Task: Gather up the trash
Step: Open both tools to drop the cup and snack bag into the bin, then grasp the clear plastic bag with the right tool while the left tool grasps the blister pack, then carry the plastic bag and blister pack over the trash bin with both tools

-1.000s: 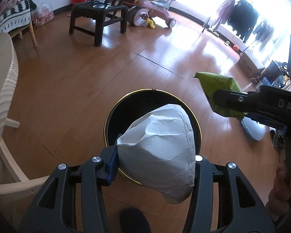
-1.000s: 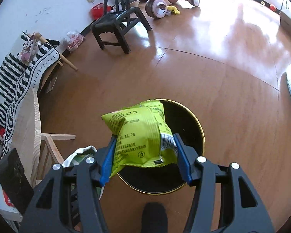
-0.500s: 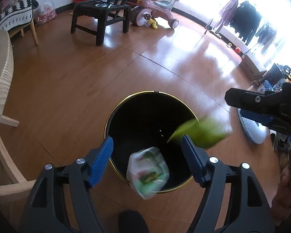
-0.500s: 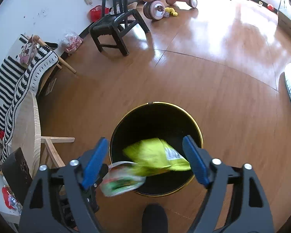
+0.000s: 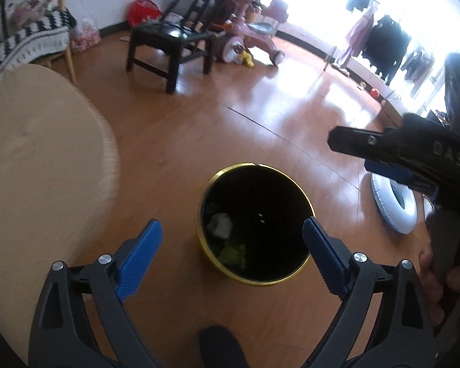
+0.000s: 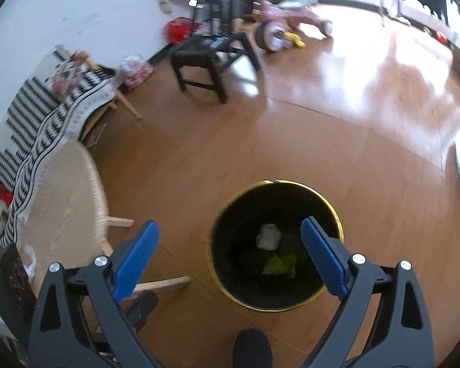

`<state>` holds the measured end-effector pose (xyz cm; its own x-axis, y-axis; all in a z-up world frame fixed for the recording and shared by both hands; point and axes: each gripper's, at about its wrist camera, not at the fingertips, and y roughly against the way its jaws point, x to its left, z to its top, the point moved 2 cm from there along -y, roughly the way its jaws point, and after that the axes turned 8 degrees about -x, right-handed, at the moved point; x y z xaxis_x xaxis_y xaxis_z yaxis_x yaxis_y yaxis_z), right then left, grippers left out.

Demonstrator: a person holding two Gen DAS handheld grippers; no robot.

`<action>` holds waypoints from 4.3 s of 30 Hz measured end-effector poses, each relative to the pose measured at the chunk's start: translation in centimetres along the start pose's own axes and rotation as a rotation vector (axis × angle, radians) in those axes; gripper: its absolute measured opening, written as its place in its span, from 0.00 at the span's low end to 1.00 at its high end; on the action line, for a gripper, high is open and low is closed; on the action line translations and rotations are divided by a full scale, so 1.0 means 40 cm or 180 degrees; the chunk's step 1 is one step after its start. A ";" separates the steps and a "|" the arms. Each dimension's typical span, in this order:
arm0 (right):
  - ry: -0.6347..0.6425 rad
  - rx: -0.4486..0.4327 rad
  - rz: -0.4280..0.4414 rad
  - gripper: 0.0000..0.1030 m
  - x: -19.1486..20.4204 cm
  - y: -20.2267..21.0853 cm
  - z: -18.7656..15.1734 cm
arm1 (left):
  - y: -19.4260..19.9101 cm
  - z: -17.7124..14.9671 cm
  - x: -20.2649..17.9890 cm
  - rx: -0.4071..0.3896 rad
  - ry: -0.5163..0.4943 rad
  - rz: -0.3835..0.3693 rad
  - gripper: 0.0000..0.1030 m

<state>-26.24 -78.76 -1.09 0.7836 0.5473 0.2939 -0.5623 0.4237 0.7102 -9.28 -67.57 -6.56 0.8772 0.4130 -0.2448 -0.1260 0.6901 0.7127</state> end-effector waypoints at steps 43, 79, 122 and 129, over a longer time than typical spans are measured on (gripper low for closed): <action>0.2774 0.0520 0.1612 0.91 1.399 -0.124 -0.545 | 0.846 -0.519 0.855 -0.0361 0.0711 0.1697 0.89; 0.2911 0.0388 0.1678 0.22 1.431 -0.124 -0.535 | 0.871 -0.562 0.901 -0.0240 0.0914 0.1761 0.05; 0.1755 -0.0013 0.1183 0.21 0.700 0.050 -0.162 | 0.546 -0.150 0.520 -0.0521 0.0447 0.1063 0.04; 0.1247 -0.0114 0.0904 0.21 0.450 0.057 -0.064 | 0.365 -0.053 0.322 -0.0487 0.0187 0.0637 0.04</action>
<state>-14.10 -66.06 4.18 0.4433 0.8726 0.2050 -0.7536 0.2390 0.6123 -0.78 -50.91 -0.71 0.8000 0.5810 -0.1498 -0.3669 0.6712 0.6441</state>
